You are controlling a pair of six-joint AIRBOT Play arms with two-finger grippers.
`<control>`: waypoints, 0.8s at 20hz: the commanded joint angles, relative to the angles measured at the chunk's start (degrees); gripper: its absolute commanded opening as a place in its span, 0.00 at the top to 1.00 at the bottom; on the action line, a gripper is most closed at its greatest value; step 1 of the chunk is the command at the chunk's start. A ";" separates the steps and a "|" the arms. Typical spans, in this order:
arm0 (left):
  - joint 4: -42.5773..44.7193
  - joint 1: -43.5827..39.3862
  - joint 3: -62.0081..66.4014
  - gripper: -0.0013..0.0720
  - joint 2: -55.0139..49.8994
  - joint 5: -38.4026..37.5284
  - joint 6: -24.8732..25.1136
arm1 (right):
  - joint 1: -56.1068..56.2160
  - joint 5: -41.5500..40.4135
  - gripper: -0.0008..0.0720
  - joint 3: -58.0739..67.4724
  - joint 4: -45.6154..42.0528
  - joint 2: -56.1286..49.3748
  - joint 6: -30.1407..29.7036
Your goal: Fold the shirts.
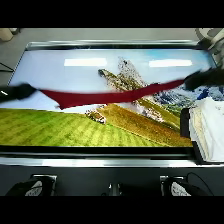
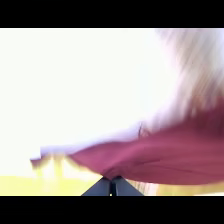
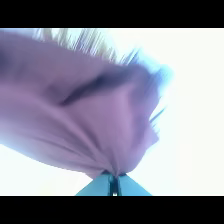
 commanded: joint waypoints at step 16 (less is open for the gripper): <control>10.19 0.04 35.17 0.95 4.20 0.31 -3.13 | -0.02 -6.12 0.97 15.32 -2.82 20.59 1.57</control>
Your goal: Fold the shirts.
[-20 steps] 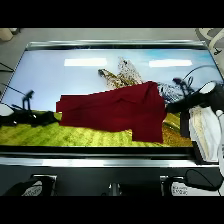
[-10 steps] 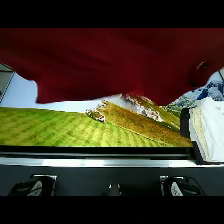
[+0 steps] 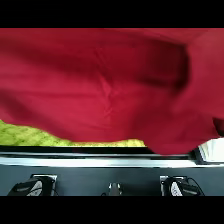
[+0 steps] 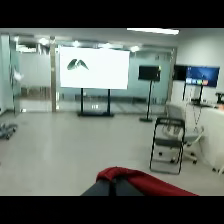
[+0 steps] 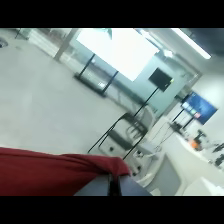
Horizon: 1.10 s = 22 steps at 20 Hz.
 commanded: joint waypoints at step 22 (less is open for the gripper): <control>1.75 -2.38 -19.67 0.95 -52.72 9.05 -2.64 | 9.64 -10.45 0.97 -3.43 -0.72 -61.16 7.61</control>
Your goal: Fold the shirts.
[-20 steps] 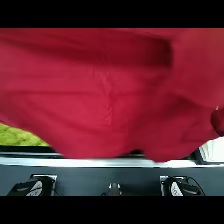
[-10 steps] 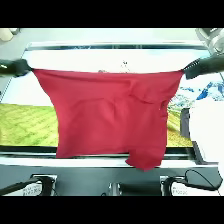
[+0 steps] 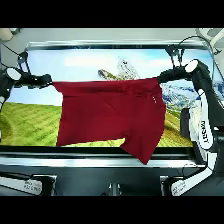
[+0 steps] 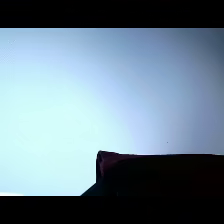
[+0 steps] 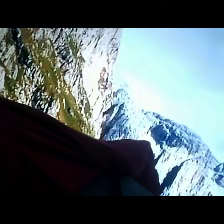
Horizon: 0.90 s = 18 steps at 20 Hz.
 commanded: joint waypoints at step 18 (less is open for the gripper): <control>4.33 -3.37 -5.53 0.89 -4.44 -27.08 0.66 | 0.59 30.38 0.77 -0.44 -13.03 -4.92 12.92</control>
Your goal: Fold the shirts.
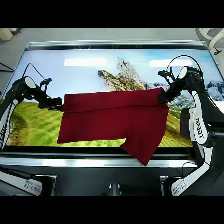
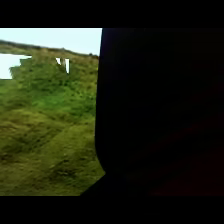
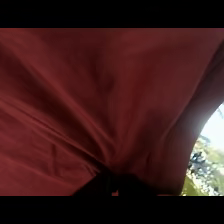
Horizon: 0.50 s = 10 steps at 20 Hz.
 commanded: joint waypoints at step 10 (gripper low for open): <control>1.84 6.64 -16.85 0.35 13.25 -9.01 -0.11 | -8.59 13.75 0.51 -5.95 -5.42 11.43 -1.01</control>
